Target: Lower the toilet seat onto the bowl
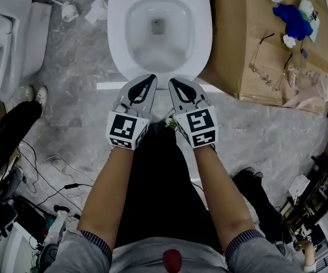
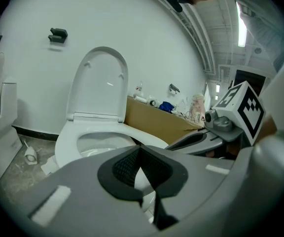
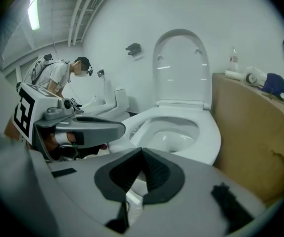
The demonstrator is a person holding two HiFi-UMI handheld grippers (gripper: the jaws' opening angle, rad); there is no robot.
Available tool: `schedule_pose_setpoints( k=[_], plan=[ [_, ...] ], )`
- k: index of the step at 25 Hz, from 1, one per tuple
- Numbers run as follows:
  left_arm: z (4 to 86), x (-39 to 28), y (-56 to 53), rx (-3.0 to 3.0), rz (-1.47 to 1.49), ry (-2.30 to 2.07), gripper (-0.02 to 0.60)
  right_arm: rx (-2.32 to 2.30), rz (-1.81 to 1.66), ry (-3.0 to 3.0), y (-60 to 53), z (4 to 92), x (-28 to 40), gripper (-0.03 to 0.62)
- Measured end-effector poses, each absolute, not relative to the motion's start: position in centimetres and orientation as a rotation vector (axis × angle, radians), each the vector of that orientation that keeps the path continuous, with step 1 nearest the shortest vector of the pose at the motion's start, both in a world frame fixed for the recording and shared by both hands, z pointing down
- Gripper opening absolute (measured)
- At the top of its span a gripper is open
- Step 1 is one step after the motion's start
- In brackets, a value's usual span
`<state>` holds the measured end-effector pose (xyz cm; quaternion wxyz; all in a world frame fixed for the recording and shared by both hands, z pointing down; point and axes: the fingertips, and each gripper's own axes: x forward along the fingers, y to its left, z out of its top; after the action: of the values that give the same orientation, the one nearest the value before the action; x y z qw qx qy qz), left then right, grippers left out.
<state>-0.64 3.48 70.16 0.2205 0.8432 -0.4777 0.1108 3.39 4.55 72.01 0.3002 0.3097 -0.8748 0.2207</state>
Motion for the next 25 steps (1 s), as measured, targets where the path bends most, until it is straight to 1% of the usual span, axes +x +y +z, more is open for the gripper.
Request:
schedule_pose_setpoints(
  k=[25],
  plan=[
    [79.6,-1.3,6.3,2.247,0.377,-1.249,0.003,0.881,0.628,-2.322,6.0,79.9,3.6,0.017]
  ],
)
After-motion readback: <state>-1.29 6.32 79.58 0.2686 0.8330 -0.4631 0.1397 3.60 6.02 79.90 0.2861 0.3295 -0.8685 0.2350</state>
